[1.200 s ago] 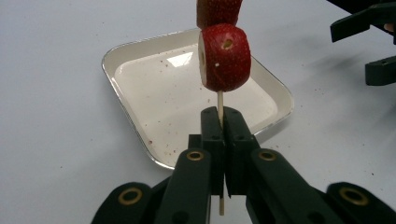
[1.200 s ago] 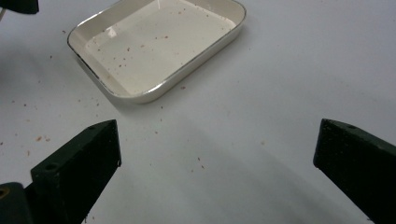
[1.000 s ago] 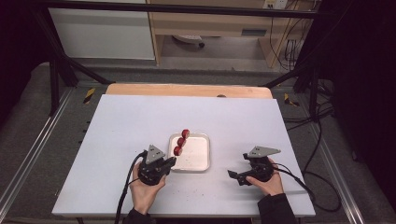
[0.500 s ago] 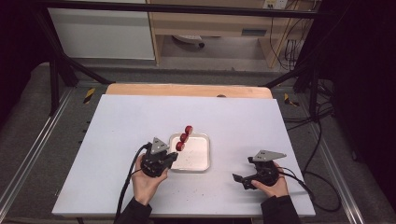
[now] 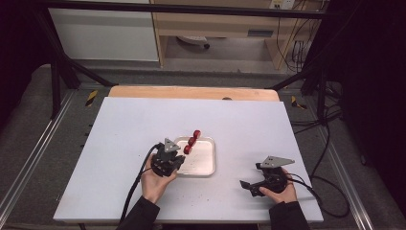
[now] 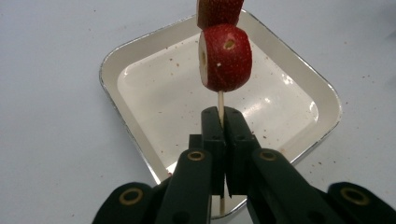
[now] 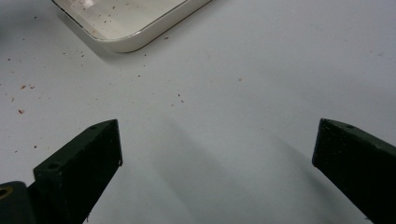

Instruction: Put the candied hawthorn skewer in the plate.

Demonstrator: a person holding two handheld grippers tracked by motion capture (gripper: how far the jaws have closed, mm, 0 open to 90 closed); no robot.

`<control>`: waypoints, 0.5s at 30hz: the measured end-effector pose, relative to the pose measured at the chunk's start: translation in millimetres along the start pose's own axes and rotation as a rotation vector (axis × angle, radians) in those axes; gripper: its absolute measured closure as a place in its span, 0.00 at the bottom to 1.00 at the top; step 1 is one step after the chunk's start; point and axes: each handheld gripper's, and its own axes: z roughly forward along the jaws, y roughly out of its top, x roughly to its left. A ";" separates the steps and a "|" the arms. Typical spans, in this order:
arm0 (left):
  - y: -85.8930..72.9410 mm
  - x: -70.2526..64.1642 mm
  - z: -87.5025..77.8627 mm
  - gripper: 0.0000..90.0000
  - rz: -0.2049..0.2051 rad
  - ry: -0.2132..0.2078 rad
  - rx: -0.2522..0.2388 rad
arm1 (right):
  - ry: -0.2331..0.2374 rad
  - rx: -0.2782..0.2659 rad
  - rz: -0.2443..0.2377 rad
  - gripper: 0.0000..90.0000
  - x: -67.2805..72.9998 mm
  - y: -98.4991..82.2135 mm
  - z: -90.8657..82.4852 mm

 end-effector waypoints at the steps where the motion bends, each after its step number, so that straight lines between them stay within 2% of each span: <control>1: 0.0 -0.2 2.5 0.98 0.000 0.000 0.010 | 0.000 0.000 0.000 0.02 0.0 -0.1 -0.1; 7: -2.3 -4.7 15.8 0.98 0.017 0.007 0.066 | 0.003 0.005 0.003 0.02 0.3 -0.4 0.3; 15: -5.7 -8.1 24.0 0.98 0.018 0.027 0.105 | 0.004 0.010 0.004 0.03 0.4 -0.6 1.1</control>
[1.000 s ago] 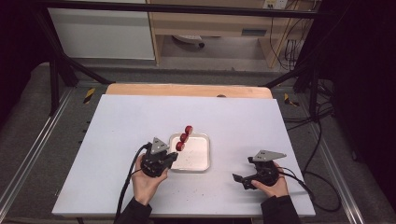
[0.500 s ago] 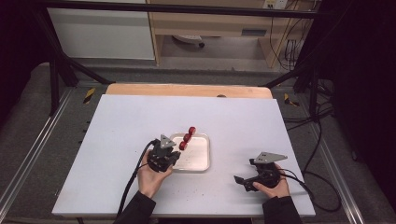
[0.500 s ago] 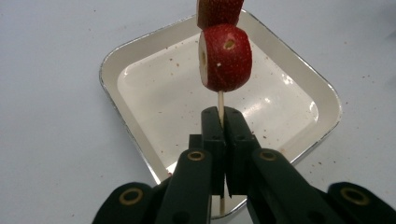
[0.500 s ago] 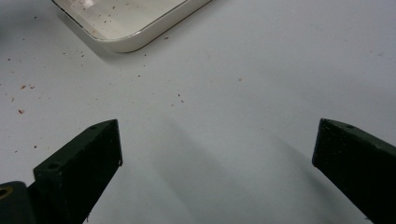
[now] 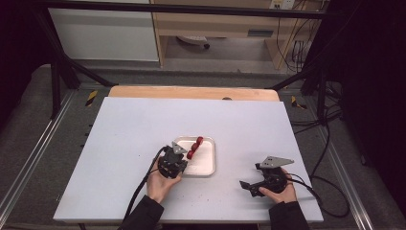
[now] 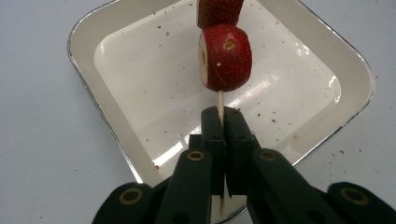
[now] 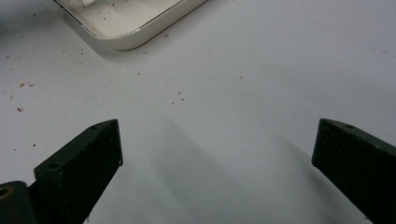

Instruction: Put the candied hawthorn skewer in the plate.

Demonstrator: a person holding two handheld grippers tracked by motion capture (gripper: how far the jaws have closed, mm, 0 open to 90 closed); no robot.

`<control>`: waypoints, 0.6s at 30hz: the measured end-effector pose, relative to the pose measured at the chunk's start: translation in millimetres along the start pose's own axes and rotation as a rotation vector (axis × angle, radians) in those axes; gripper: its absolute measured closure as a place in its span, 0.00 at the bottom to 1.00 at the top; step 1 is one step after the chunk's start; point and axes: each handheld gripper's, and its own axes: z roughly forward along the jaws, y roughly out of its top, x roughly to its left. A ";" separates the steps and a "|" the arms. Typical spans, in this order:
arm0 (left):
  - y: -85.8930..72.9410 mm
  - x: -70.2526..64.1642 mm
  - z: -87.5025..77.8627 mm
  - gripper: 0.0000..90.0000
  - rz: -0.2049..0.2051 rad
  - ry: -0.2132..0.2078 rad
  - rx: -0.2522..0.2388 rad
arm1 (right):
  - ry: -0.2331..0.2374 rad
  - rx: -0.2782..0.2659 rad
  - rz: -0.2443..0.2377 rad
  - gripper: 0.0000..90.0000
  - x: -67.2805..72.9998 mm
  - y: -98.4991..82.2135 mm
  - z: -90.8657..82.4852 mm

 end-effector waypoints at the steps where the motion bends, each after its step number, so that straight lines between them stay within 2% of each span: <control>1: -0.2 -0.1 1.0 0.98 0.003 0.003 0.009 | 0.001 0.000 0.001 0.03 0.1 0.0 0.0; 4: -0.8 -1.3 4.2 0.98 0.001 0.017 0.018 | -0.001 -0.001 -0.002 0.03 0.1 -0.2 -0.1; 18: 0.3 -0.7 5.3 0.97 -0.001 0.029 0.018 | -0.005 0.000 0.000 0.03 0.2 -0.1 -0.3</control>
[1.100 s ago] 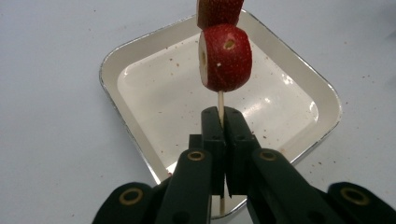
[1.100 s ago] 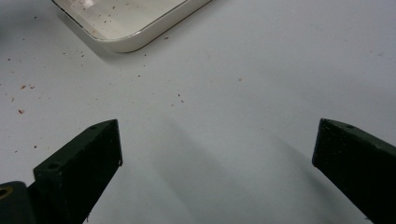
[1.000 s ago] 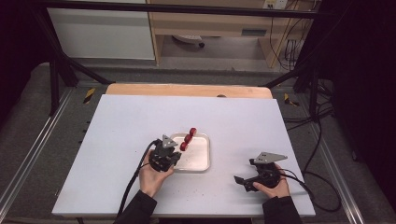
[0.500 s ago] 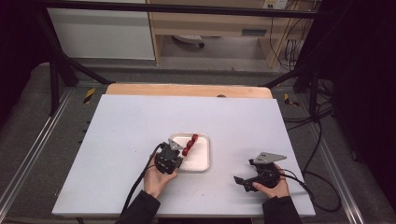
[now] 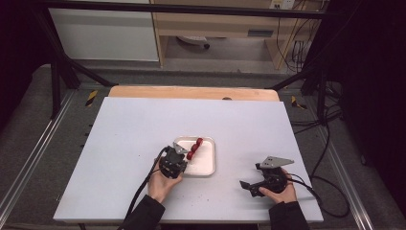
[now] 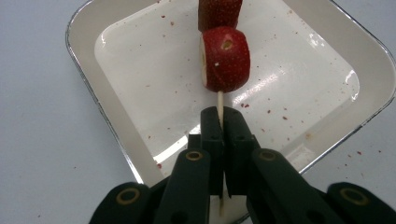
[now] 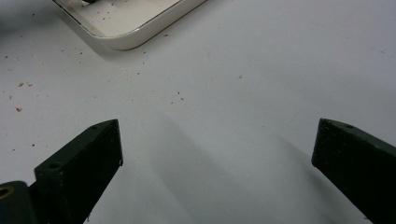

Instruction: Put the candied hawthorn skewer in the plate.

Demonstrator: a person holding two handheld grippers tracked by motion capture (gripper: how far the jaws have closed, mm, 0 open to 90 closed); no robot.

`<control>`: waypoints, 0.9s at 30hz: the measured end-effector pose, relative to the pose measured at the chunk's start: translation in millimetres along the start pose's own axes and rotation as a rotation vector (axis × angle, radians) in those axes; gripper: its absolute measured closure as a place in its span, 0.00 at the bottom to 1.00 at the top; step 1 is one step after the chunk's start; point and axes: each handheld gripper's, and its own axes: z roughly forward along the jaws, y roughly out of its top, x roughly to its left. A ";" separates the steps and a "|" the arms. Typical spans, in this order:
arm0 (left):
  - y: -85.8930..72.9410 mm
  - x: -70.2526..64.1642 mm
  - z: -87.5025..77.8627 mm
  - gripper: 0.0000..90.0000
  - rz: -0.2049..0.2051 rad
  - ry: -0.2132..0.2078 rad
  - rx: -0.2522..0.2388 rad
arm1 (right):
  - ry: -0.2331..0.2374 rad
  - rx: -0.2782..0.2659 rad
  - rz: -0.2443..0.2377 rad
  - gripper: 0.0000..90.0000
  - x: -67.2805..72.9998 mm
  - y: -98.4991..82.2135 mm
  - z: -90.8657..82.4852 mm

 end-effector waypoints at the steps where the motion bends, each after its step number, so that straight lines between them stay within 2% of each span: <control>1: 0.1 0.1 -0.1 0.97 0.002 0.001 0.002 | 0.000 0.000 -0.002 0.03 -0.1 -0.1 0.0; 8: 0.1 1.5 -2.3 0.94 0.019 0.013 0.003 | -0.001 -0.003 0.000 0.03 -0.1 0.1 -0.3; 13: 0.4 5.1 -9.3 0.85 0.038 -0.005 -0.015 | -0.004 -0.008 -0.001 0.03 -0.4 0.3 -0.6; 17: 2.8 8.3 -19.1 0.74 0.077 -0.037 -0.025 | -0.003 -0.012 0.008 0.03 -0.2 0.8 -2.0; 21: 3.8 10.8 -30.1 0.61 0.108 -0.051 -0.069 | -0.004 -0.020 0.007 0.02 -0.7 1.1 -3.1; 23: 3.6 13.5 -35.9 0.55 0.113 -0.053 -0.070 | -0.004 -0.019 0.008 0.02 -1.0 1.4 -4.0; 27: 0.4 21.8 -45.2 0.42 0.122 -0.093 -0.066 | -0.004 -0.024 0.013 0.02 -1.0 1.5 -4.2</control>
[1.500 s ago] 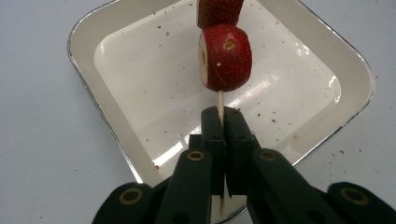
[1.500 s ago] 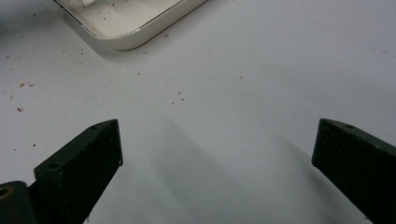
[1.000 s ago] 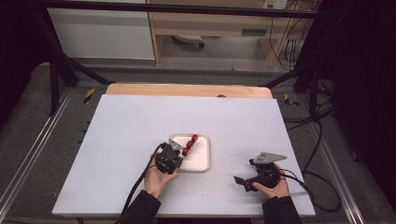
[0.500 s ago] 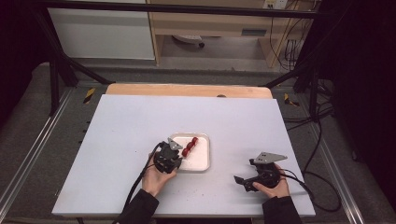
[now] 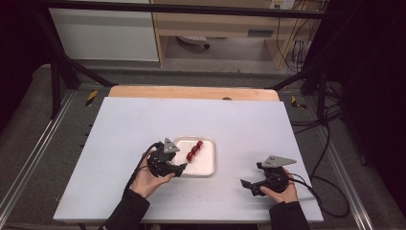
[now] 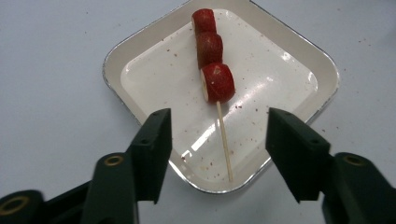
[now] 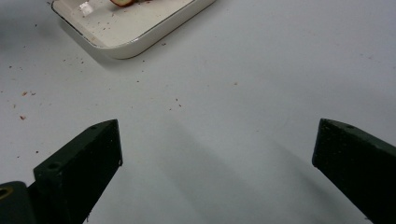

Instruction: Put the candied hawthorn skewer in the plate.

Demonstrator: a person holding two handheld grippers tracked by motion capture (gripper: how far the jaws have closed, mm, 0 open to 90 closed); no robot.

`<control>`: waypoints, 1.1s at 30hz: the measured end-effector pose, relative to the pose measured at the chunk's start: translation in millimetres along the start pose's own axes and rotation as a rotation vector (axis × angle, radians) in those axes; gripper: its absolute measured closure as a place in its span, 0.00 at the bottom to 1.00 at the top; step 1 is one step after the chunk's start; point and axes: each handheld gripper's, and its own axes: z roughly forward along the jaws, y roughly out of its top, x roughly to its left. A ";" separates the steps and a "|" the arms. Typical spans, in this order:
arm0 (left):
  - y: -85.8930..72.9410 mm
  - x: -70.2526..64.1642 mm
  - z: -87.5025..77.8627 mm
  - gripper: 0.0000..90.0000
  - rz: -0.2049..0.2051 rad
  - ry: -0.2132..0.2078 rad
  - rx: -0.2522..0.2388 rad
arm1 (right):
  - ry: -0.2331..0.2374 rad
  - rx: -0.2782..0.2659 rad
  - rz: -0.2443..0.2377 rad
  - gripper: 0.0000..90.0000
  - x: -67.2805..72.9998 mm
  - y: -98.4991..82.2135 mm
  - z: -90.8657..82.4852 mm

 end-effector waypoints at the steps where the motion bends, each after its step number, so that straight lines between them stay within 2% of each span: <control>1: -1.9 1.8 -2.7 0.39 0.006 -0.003 0.005 | -0.001 -0.001 -0.002 0.02 -0.2 0.0 -0.2; 7: -21.0 14.1 -17.7 0.27 0.021 -0.024 0.005 | -0.004 -0.005 0.002 0.02 -0.6 0.4 -0.9; 14: -56.5 29.7 -31.0 0.17 0.003 -0.016 -0.016 | -0.002 -0.004 0.004 0.02 -0.6 0.3 -1.3; 19: -82.5 42.8 -39.5 0.16 -0.048 0.001 -0.054 | 0.002 0.004 0.007 0.01 0.1 -0.4 -0.5; 23: -98.7 49.3 -42.7 0.15 -0.071 0.010 -0.065 | 0.003 0.020 0.000 0.01 0.5 -1.4 0.8; 33: -117.3 57.3 -41.8 0.14 -0.098 -0.005 -0.053 | 0.007 0.029 -0.006 0.01 1.3 -2.7 -0.2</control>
